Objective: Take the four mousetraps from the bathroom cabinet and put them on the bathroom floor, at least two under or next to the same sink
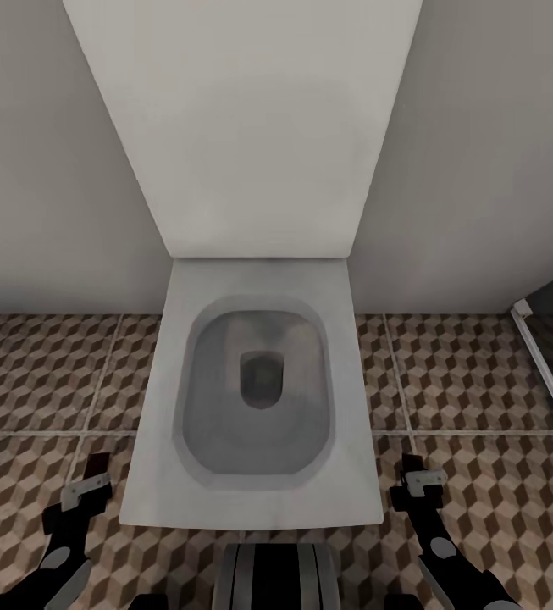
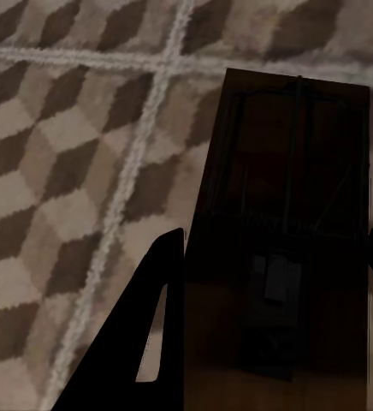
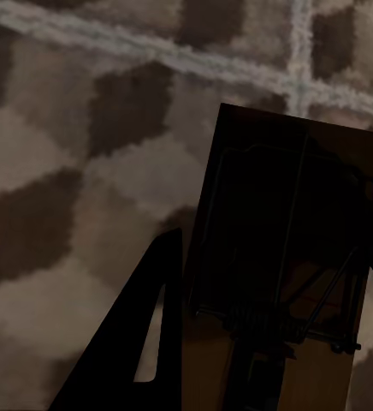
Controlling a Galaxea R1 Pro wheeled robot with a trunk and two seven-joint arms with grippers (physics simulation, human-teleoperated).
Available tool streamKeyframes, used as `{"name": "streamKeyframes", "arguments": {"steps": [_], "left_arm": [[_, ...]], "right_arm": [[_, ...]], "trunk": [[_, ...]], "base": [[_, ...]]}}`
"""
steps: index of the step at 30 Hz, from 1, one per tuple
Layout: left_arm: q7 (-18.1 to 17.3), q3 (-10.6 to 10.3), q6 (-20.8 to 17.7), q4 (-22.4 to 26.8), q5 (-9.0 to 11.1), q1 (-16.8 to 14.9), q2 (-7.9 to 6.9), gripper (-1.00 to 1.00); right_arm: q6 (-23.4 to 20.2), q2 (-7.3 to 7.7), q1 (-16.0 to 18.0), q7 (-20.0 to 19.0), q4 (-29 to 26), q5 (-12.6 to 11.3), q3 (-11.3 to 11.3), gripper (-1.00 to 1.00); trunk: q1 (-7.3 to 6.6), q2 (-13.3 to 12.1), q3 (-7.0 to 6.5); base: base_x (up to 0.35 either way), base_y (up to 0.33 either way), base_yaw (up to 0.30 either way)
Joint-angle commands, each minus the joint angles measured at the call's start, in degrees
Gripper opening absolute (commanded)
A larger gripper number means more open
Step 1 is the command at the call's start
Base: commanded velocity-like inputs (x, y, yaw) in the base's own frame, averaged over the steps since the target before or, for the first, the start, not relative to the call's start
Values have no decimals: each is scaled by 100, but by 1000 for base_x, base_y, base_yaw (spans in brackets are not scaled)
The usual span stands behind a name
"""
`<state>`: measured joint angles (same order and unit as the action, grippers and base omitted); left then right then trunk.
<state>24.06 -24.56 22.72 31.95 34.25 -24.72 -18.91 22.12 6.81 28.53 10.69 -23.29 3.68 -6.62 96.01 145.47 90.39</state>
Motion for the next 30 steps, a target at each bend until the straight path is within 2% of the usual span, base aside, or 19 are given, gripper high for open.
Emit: {"name": "streamKeyframes", "arguments": {"steps": [1,27,30], "left_arm": [[65,-42,17,4,24,-5,-8,-100],[64,-13,18,4,25,-3,9,-100],[65,-14,16,4,23,-5,15,-100]], "right_arm": [[3,4,3,38,3,28,-32,-100],[3,4,0,38,0,36,-35,-100],[3,4,2,38,0,36,-33,-100]], "trunk": [[-1,1,3],[-1,1,3],[7,5,70]], "base": [[0,0,0],[0,0,0],[0,0,0]]}}
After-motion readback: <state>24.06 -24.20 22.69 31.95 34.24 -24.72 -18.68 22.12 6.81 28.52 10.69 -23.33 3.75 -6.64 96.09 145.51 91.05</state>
